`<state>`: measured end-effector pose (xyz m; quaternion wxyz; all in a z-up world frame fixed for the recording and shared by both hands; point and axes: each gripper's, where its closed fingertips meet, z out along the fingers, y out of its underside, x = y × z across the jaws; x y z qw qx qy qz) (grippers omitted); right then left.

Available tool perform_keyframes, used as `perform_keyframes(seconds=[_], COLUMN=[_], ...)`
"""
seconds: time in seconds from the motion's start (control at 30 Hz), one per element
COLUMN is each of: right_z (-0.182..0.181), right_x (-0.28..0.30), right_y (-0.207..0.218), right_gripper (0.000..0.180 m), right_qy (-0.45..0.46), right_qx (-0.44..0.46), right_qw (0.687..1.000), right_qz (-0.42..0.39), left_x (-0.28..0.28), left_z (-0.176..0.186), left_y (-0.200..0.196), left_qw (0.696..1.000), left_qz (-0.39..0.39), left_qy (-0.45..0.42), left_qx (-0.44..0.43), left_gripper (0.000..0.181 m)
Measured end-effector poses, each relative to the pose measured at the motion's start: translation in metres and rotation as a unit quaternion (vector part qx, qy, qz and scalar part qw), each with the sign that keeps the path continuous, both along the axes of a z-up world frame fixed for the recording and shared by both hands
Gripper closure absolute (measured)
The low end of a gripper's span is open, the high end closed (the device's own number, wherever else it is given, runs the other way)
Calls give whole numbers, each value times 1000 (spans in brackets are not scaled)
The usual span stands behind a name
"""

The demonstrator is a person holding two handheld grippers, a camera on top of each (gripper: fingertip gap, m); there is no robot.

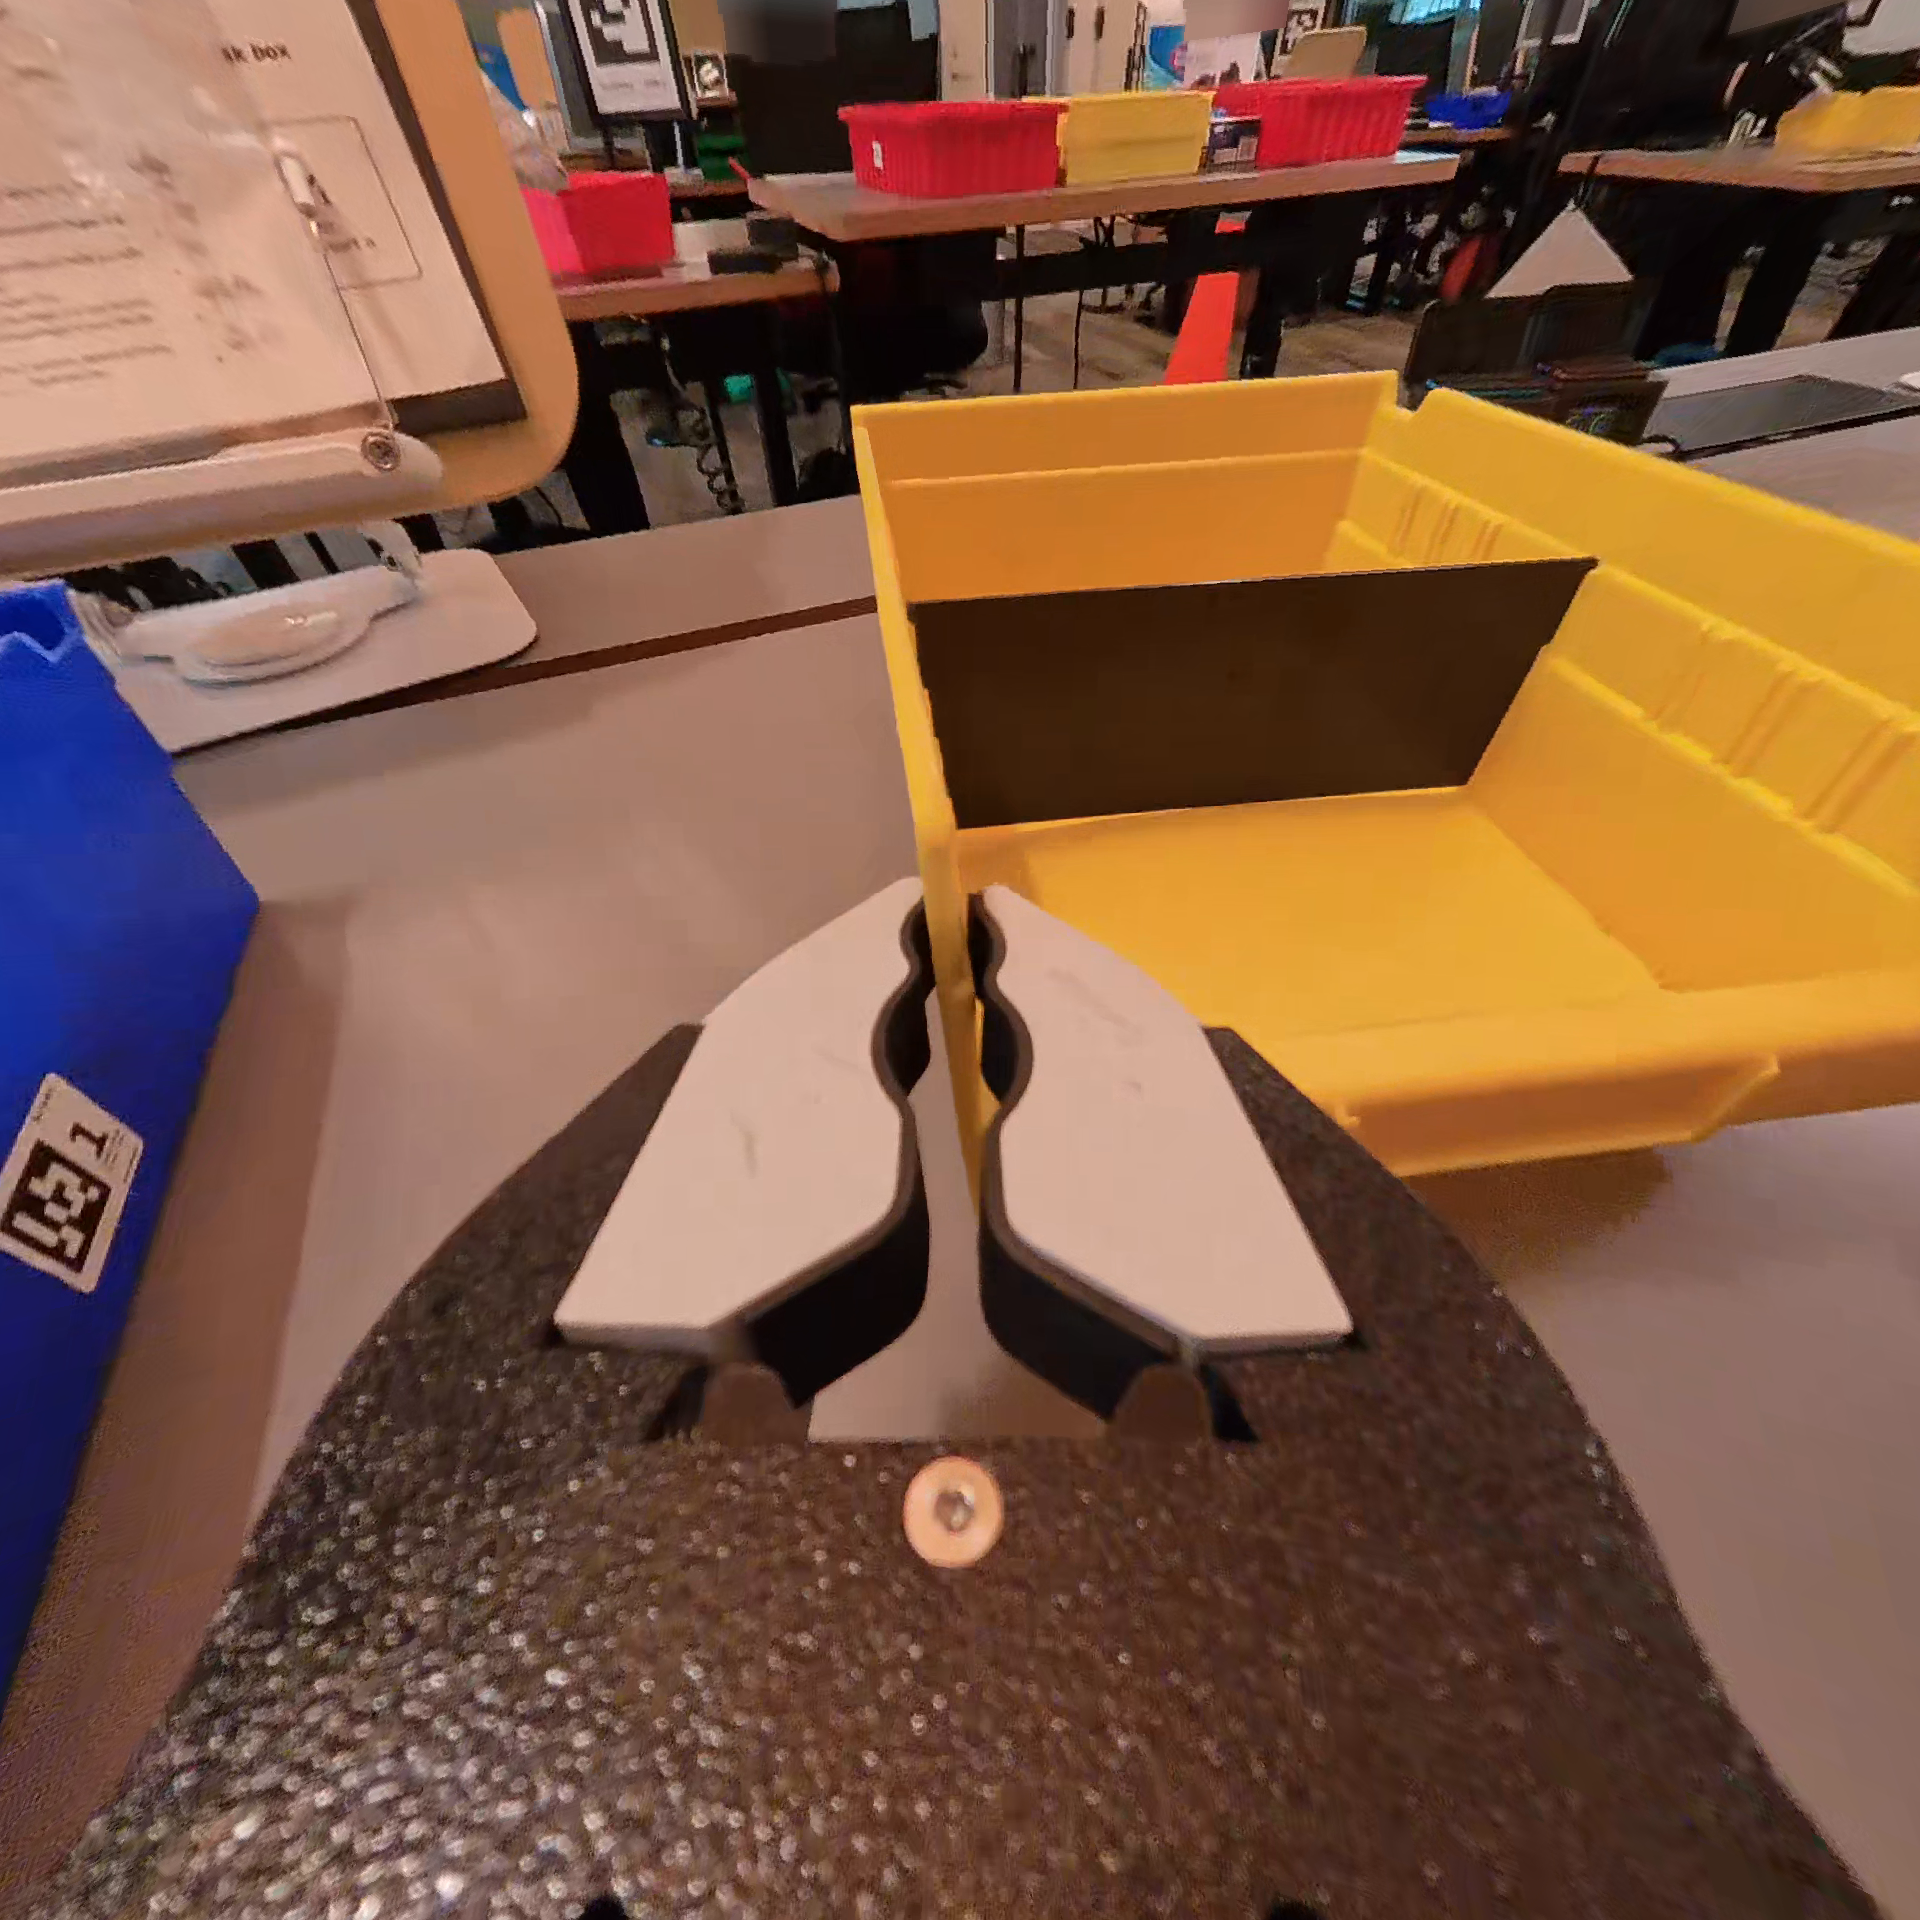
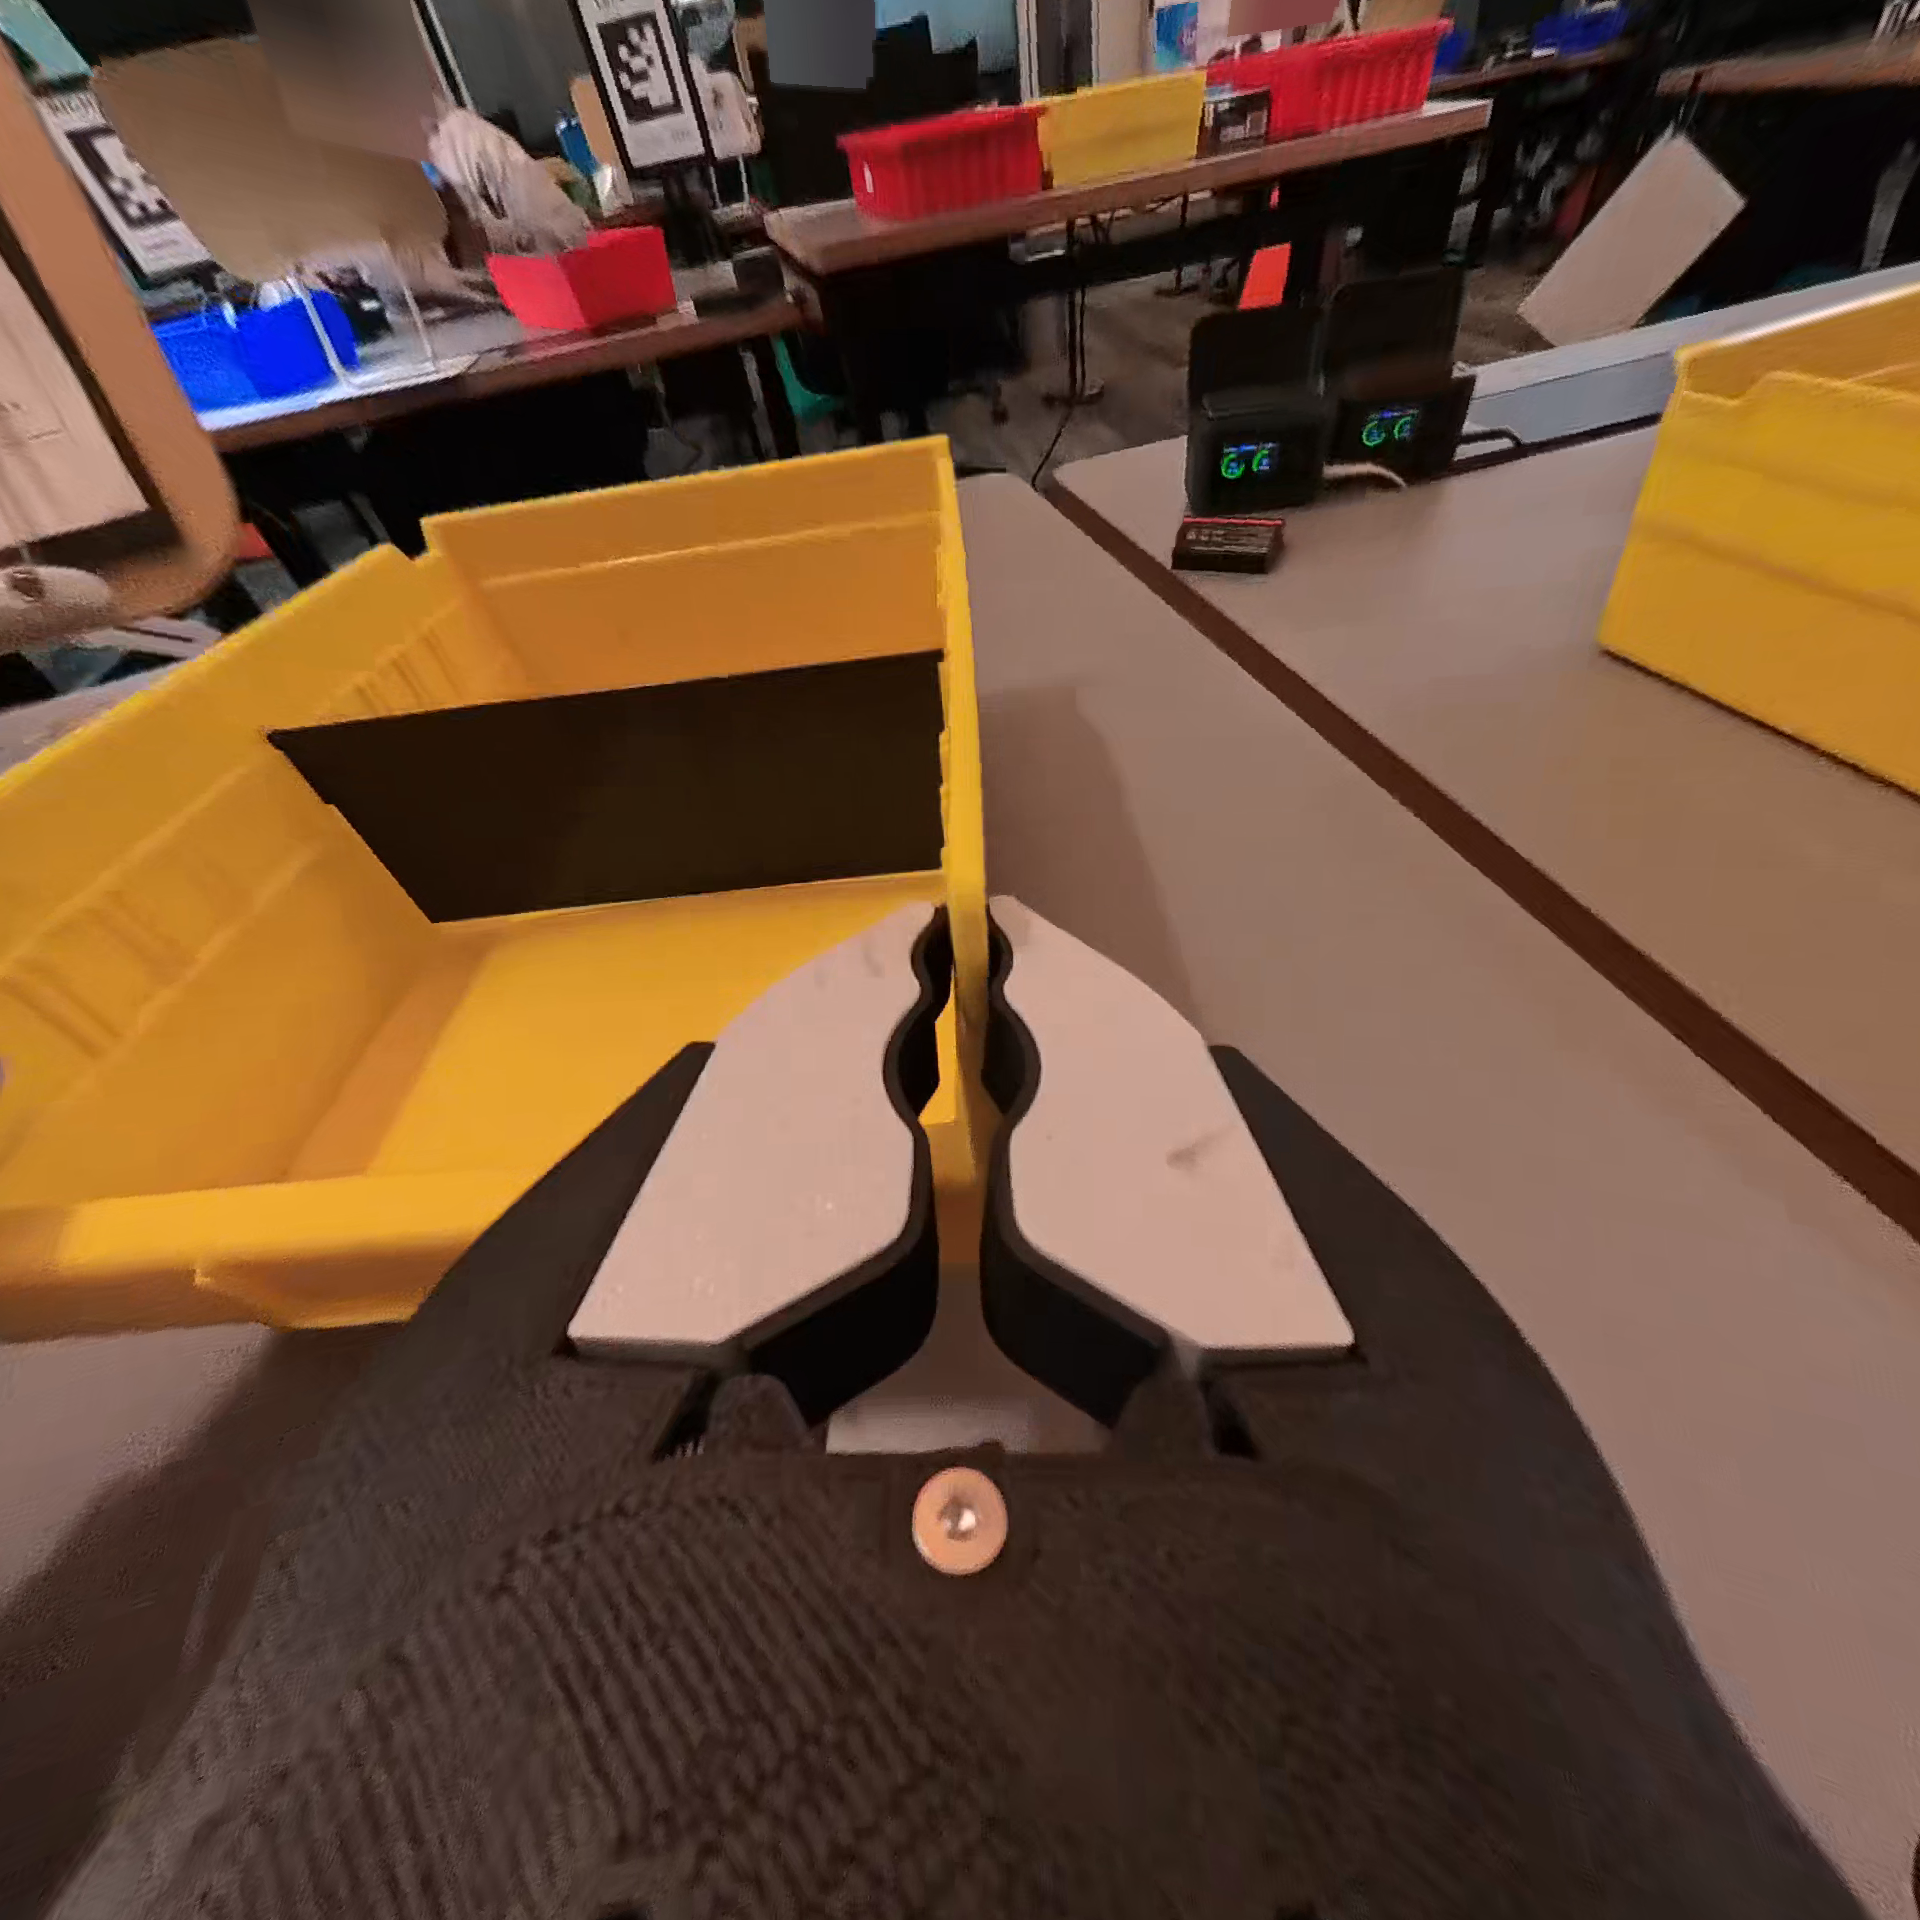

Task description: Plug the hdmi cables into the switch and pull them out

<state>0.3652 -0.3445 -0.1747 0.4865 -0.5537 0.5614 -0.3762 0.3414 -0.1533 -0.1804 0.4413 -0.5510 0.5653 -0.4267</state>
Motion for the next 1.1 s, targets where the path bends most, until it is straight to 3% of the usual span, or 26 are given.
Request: perform_keyframes(seconds=[0.23,0.33,0.4,0.47,0.6,0.73,0.8,0.9,0.97,1.0,1.03,1.1], right_z=[-11,9,50,85,115,76,38,-7,-14,-16,-16,-17], right_x=[3,-8,-24,-42,-82,-127,-144,-157,-160,-156,-153,-148], right_y=[-8,-1,-3,15,123,247,298,340,355,354,355,358], right_gripper=[171,121,117,120,115,105,107,108,148,161,165,167], right_qy=[-6,-60,-124,-143,-151,-92,-41,22,20,14,3,-3], right_qx=[-33,-80,-140,-140,-30,64,44,15,4,-15,-44,-86], right_qw=[999,995,982,980,977,951,935,922,917,925,926,928], right_qz=[-25,-8,-29,-14,147,289,350,385,399,379,374,362], left_x=[-1,-23,-52,-85,-139,-173,-185,-195,-197,-195,-194,-194], left_z=[-16,15,53,92,127,95,65,12,-16,-23,-28,-28], left_y=[-8,4,27,64,173,284,311,330,336,336,338,341], left_qw=[997,992,988,984,987,993,996,995,993,993,994,995], left_qz=[-51,-94,-108,-103,-27,69,77,71,71,64,63,65], left_qy=[35,7,-37,-79,-92,-56,-22,53,88,89,85,76], left_qx=[41,86,108,121,125,77,44,51,41,35,34,32], left_gripper=[169,140,139,140,140,136,135,139,148,165,174,174])
